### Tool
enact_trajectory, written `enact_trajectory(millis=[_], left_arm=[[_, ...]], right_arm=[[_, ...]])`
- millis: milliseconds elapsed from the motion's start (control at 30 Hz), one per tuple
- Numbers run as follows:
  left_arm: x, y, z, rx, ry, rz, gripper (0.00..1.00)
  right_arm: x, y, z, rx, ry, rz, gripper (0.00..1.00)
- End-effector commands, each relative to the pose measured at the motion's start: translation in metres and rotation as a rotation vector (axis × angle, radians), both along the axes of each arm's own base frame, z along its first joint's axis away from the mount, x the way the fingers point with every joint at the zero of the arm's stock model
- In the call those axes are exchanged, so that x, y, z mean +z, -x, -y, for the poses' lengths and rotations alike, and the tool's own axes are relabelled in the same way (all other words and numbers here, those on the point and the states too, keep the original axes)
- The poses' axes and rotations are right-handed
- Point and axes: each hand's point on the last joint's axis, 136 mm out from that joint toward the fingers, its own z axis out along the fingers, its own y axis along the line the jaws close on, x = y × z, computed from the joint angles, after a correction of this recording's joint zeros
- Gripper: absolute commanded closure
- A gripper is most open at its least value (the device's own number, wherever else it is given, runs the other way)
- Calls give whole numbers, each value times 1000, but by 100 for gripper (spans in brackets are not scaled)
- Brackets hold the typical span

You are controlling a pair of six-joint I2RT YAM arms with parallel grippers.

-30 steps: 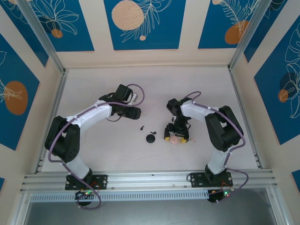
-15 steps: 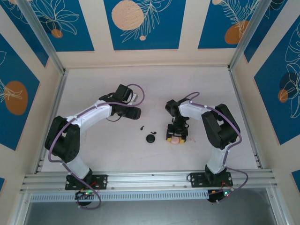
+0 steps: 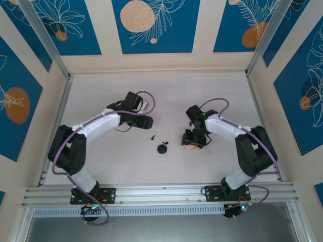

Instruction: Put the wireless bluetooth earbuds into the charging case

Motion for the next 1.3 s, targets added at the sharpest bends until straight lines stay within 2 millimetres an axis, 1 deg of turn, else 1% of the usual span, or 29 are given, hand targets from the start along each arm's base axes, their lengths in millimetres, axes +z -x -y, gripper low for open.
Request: enact_trajectory(millis=[0, 100, 233, 500, 667, 800, 933, 1167, 1267], left_arm=[[21, 6, 9, -8, 78, 27, 35], [25, 8, 5, -4, 74, 44, 35], [29, 12, 5, -10, 90, 50, 36], [35, 19, 10, -29, 143, 57, 36], [41, 20, 18, -59, 191, 76, 37], [45, 21, 23, -101, 209, 94, 39], [57, 24, 29, -137, 274, 152, 40], [96, 26, 37, -224, 372, 323, 40], [109, 27, 40, -260, 392, 390, 40]], right_arm=[[24, -22, -3, -32, -96, 147, 53], [41, -31, 1, -45, -146, 230, 53], [57, -33, 4, -47, -198, 305, 53], [64, -27, 4, -29, -247, 355, 53], [71, -34, -1, -23, -288, 375, 53], [80, -44, -10, -22, -343, 411, 54], [89, -51, -17, -37, -401, 445, 53], [111, -63, -30, -56, -504, 514, 53], [119, -68, -34, -65, -532, 539, 54]])
